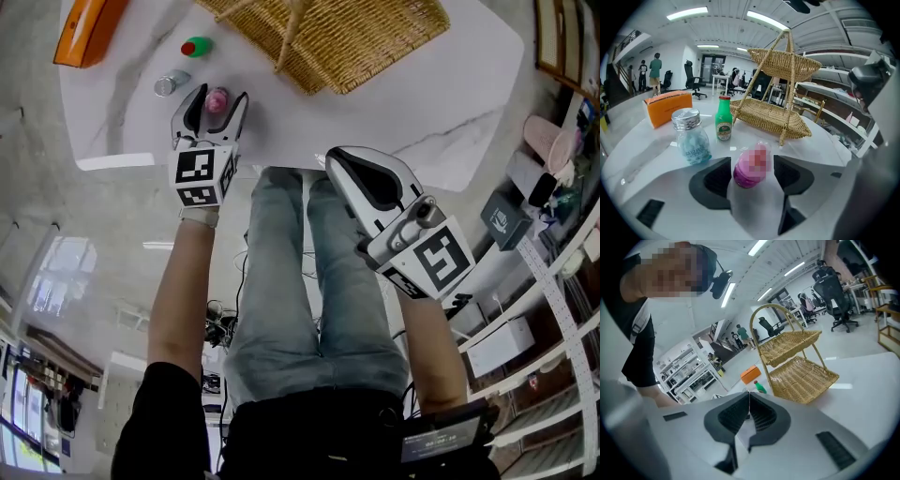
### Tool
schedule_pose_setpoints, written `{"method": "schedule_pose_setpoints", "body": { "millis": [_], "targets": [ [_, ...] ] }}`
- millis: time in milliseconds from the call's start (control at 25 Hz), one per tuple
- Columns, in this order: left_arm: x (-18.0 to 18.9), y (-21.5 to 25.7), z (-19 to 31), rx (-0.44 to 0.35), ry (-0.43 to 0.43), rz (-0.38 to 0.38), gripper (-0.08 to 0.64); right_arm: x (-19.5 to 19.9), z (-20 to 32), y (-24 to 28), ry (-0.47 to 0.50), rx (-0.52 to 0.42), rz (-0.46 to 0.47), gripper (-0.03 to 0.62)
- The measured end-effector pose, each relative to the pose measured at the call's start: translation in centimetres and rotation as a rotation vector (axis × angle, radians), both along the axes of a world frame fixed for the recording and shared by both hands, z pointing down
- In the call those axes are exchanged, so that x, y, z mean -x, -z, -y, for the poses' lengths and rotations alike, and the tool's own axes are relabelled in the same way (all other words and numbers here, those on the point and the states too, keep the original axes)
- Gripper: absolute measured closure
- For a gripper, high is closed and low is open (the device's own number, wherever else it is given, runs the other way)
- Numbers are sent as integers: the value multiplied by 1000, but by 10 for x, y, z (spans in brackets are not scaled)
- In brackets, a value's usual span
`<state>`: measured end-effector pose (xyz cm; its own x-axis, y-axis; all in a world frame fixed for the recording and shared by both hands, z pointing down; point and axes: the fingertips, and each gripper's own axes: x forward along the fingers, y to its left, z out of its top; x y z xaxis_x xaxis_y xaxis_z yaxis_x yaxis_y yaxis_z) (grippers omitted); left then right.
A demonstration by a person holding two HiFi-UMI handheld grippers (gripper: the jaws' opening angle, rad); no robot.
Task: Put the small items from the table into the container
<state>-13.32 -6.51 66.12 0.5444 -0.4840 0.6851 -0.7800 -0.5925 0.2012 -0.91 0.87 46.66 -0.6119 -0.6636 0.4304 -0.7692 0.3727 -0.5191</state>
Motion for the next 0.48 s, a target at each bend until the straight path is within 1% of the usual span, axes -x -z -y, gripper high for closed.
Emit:
{"method": "schedule_pose_setpoints", "body": {
  "millis": [280, 400, 480],
  "targets": [
    [5, 3, 2, -25, 3, 46, 322, 0, -4, -7, 2, 16, 10, 583],
    [6, 1, 2, -33, 4, 64, 359, -1, -5, -11, 5, 19, 14, 582],
    [6, 0, 3, -34, 10, 69, 360, -1, -4, -13, 6, 21, 17, 582]
  ]
}}
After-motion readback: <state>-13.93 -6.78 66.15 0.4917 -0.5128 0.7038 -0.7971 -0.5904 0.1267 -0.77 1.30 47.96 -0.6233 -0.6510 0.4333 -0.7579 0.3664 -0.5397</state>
